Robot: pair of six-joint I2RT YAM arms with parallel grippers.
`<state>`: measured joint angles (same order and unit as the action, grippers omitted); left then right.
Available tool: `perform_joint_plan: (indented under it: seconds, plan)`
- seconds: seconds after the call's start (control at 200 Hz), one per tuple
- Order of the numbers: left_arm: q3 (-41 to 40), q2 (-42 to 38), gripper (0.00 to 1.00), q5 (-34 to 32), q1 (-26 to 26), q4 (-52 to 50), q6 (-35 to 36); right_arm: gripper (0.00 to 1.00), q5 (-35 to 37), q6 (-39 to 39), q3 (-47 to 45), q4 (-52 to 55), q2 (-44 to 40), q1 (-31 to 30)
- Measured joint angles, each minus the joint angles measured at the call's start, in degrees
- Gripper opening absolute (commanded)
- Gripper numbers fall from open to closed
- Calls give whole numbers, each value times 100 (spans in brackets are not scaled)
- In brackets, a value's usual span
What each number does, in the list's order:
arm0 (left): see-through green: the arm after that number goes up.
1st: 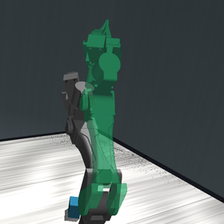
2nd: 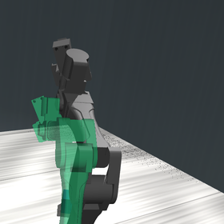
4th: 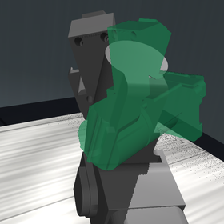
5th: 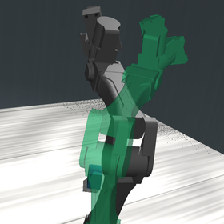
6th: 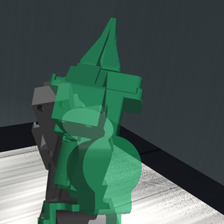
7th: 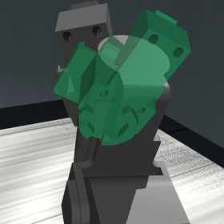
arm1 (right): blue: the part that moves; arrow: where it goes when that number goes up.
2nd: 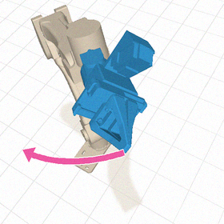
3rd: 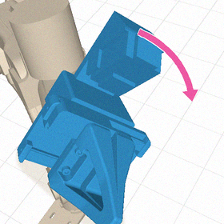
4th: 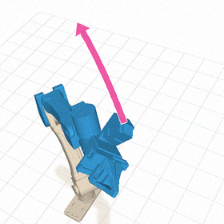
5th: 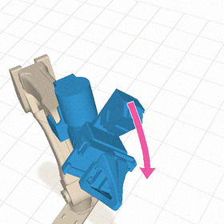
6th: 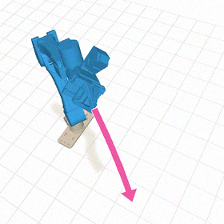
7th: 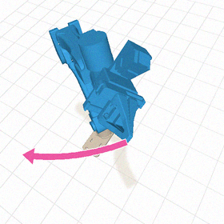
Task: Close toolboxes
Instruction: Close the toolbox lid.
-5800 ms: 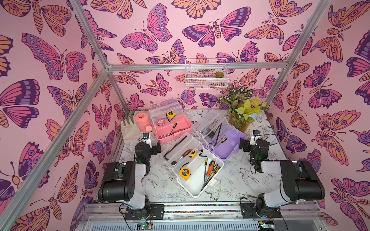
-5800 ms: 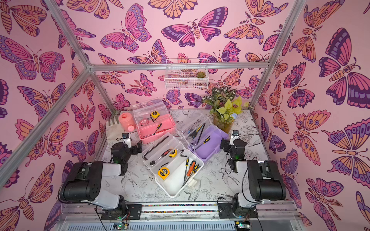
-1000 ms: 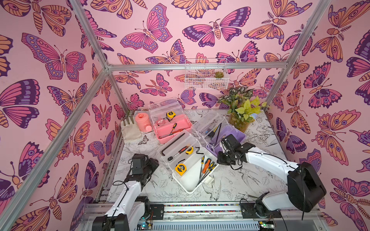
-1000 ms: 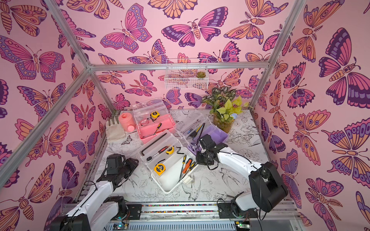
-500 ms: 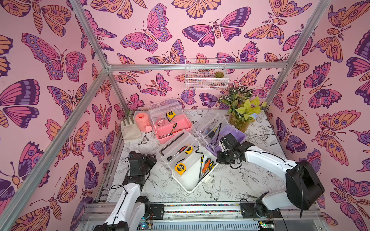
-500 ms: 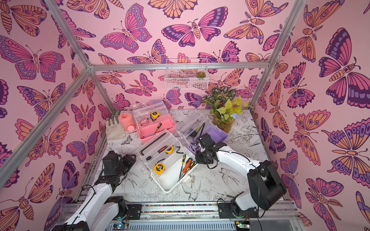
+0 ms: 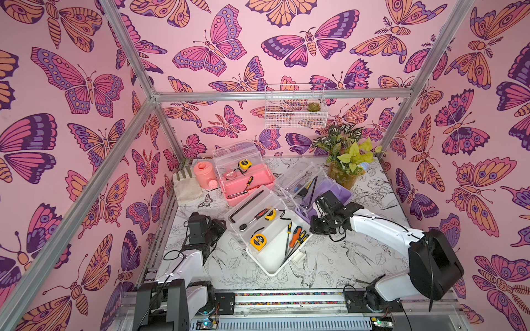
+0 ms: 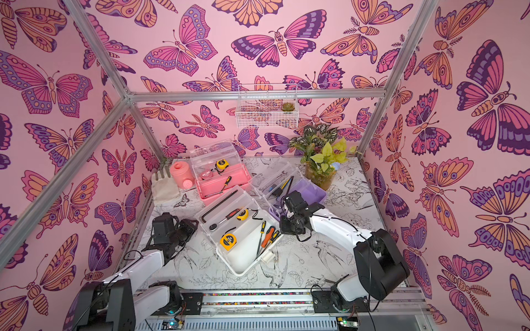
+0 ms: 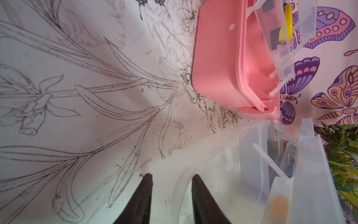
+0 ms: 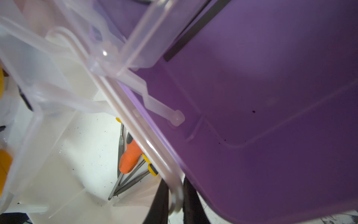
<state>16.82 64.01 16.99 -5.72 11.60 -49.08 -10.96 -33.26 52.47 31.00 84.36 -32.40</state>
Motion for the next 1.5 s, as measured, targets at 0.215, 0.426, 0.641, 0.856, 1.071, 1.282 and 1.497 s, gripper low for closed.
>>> perform_joint_plan:
  seconds: [0.215,0.426,0.641,0.856,1.071,1.282,1.497]
  plan:
    - [0,129,28,2,0,85,186,1,2,140,111,87,90,0]
    - [68,289,15,118,9,170,424,1,22,372,258,258,190,11]
    - [133,286,0,90,11,76,857,1,0,592,444,446,337,35]
    - [232,-15,0,-31,11,-476,1010,1,-31,745,616,527,487,44]
    - [229,-938,0,-350,50,-1283,1113,1,-157,804,730,455,638,44]
    - [229,-1829,0,-708,129,-1897,1180,1,-269,798,772,299,728,37]
    - [203,-2201,0,-935,341,-2006,1209,1,-144,811,804,332,737,22]
